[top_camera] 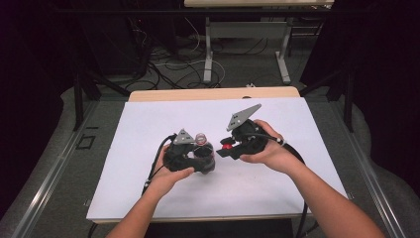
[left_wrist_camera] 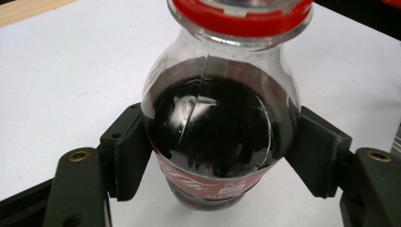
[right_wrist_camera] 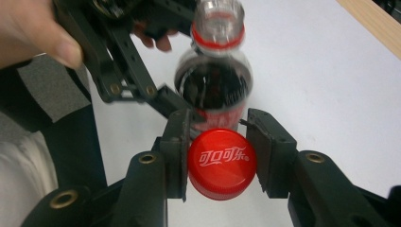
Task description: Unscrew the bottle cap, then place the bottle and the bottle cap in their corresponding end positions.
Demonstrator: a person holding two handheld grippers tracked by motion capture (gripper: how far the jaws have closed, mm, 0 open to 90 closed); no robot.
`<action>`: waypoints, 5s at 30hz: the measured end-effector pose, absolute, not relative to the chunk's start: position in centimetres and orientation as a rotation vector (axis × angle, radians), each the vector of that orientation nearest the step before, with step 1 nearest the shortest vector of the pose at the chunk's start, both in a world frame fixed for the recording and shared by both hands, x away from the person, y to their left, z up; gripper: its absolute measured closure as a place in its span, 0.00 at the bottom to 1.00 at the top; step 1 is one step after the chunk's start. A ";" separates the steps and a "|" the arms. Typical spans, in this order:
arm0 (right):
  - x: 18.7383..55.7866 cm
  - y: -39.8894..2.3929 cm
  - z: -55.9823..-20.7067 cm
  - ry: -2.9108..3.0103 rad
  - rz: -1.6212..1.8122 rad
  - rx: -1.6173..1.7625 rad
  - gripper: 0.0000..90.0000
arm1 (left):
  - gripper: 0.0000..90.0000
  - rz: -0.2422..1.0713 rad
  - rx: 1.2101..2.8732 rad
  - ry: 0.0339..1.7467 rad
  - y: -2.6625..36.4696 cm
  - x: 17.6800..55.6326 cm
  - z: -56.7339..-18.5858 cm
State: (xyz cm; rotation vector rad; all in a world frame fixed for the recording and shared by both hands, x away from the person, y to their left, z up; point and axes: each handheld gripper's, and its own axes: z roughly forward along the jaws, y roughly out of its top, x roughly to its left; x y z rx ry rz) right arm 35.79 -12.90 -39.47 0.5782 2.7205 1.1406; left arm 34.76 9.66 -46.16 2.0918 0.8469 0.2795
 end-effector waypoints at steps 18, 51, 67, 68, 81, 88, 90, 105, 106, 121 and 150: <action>35.7 -16.5 -45.8 2.643 1.127 0.817 0.68 | 0.34 0.311 2.063 0.866 8.8 36.8 -46.1; 36.0 -19.6 -50.4 2.505 1.188 1.044 0.68 | 0.33 0.409 1.996 0.980 4.8 45.5 -47.2; 35.9 -19.4 -50.8 2.511 1.178 1.050 0.68 | 0.33 0.409 2.054 1.014 3.2 46.1 -49.8; 35.9 -19.4 -50.8 2.529 1.161 1.041 0.68 | 0.33 0.408 2.059 1.024 3.2 46.0 -49.9; 36.0 -18.7 -51.3 2.540 1.160 1.030 0.68 | 0.32 0.420 2.044 0.995 3.6 45.3 -50.5; 36.3 -17.9 -51.4 2.545 1.168 1.016 0.68 | 0.28 0.366 2.031 1.013 4.2 45.2 -50.2; 36.4 -17.6 -51.4 2.554 1.154 1.009 0.68 | 0.26 0.365 2.019 1.007 4.5 45.2 -50.1; 37.4 -14.1 -51.7 2.619 1.137 0.945 0.68 | 0.01 0.351 1.933 1.045 8.5 43.2 -49.7; 37.4 -14.0 -51.7 2.625 1.134 0.950 0.68 | 0.01 0.350 1.933 1.047 8.8 43.0 -49.6; 37.7 -11.5 -53.0 2.643 1.136 0.913 0.68 | 0.01 0.225 1.825 1.149 12.7 39.2 -49.8; 37.3 -9.8 -55.3 2.659 1.054 0.894 0.67 | 0.01 0.294 1.812 1.187 15.8 38.5 -49.5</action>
